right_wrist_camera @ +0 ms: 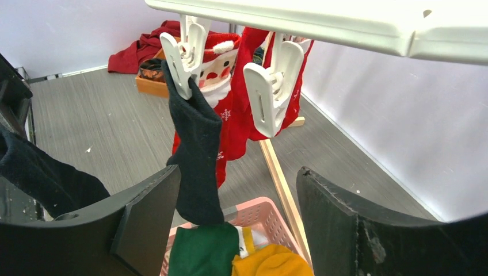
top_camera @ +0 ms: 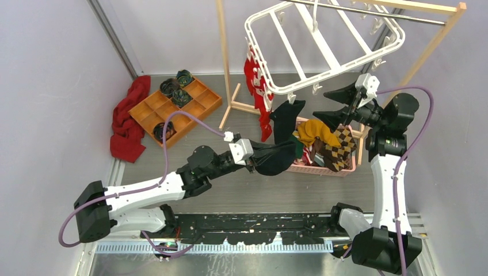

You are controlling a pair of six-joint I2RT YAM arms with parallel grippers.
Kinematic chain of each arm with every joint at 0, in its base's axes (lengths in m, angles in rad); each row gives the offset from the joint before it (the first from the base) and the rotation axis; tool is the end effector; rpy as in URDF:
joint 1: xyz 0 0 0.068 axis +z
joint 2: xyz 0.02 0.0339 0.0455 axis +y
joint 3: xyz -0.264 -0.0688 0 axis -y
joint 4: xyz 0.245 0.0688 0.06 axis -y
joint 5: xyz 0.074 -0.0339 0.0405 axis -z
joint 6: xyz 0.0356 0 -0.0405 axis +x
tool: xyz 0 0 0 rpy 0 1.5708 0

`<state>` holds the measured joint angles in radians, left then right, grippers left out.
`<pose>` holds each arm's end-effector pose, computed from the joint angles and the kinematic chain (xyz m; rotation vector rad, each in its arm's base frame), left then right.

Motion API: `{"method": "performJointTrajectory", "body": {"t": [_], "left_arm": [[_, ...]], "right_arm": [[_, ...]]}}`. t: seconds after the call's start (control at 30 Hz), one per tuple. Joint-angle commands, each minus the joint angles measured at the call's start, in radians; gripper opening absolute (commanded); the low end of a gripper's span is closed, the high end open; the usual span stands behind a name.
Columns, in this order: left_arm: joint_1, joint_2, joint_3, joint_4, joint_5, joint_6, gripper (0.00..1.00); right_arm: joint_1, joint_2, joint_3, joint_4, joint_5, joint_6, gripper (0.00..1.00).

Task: Clip the socks to the hanger
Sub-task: Open the clamp at the hanger.

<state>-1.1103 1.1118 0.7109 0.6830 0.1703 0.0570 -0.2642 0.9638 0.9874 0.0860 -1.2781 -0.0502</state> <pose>0.1087 -0.2327 0.3402 0.8737 1.0441 -1.0048 0.1988 -0.0185 0.4053 -0.8725 1.3162 0.6797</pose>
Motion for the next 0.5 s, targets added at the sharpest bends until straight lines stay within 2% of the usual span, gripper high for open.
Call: {"method": "performJointTrajectory", "body": {"t": [0.0, 0.13, 0.3, 0.4, 0.47], "left_arm": [[0.019, 0.029, 0.063, 0.066, 0.046, -0.019, 0.0], [0.045, 0.066, 0.084, 0.08, 0.072, -0.038, 0.0], [0.092, 0.105, 0.112, 0.103, 0.113, -0.08, 0.0], [0.107, 0.122, 0.13, 0.105, 0.129, -0.091, 0.0], [0.114, 0.132, 0.141, 0.103, 0.138, -0.096, 0.0]], "right_arm": [[-0.004, 0.008, 0.047, 0.155, -0.049, -0.002, 0.8], [-0.005, 0.019, 0.032, 0.278, -0.019, 0.04, 0.81], [-0.004, 0.083, 0.0, 0.703, 0.006, 0.375, 0.82], [0.008, 0.128, 0.0, 0.838, 0.023, 0.479, 0.82], [0.027, 0.14, 0.003, 0.847, 0.029, 0.479, 0.82]]}}
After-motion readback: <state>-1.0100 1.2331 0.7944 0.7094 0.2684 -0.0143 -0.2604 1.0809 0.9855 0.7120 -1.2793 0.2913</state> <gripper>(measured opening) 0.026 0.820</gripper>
